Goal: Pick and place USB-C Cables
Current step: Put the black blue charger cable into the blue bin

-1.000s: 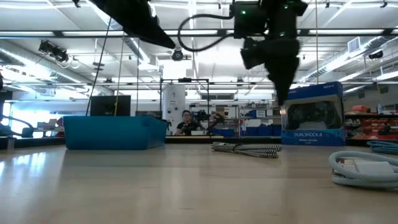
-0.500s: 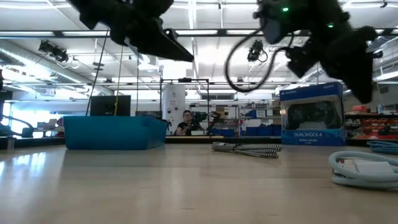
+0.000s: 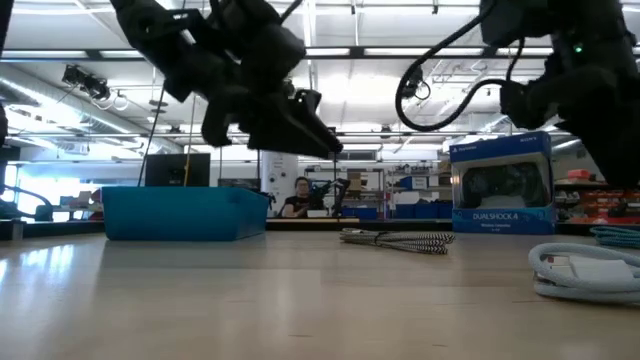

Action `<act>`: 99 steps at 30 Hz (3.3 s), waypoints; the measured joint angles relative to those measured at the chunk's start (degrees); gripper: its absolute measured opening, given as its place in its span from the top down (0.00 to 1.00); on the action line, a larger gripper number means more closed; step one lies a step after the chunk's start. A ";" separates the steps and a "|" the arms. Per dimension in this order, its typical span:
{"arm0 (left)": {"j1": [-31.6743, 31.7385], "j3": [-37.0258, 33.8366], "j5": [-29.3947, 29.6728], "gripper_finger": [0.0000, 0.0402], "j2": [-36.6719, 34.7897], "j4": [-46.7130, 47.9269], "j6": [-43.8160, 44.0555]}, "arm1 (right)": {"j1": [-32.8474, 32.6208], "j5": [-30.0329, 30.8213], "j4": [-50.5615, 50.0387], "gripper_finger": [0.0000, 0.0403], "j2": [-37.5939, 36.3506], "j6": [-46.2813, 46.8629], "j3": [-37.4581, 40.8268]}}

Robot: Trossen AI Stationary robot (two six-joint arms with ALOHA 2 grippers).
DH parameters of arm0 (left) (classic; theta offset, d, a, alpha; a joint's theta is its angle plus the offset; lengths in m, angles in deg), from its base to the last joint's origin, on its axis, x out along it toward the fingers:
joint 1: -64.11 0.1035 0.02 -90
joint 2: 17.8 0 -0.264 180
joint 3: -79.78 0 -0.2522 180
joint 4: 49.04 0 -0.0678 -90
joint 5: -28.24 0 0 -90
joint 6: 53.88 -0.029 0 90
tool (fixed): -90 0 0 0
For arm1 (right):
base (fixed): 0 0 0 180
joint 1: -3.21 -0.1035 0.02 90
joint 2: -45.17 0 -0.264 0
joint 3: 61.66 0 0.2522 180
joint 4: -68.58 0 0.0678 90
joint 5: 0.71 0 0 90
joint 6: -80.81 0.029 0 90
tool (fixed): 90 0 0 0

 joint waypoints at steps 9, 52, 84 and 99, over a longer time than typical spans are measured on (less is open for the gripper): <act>-0.97 0.00 -0.19 0.66 2.04 -4.50 -1.90 | -0.87 -0.26 7.53 0.63 -1.20 5.64 10.09; 0.99 0.04 12.02 0.66 1.93 -17.93 32.19 | 0.38 26.76 15.69 0.93 -3.74 -35.21 -5.84; -4.02 0.01 13.54 0.51 1.95 -36.73 36.41 | 1.23 24.49 36.50 0.93 -3.61 -56.40 -8.83; -3.03 0.02 13.03 0.95 1.86 -36.81 35.61 | 0.71 22.85 38.77 0.88 -3.61 -52.64 -8.77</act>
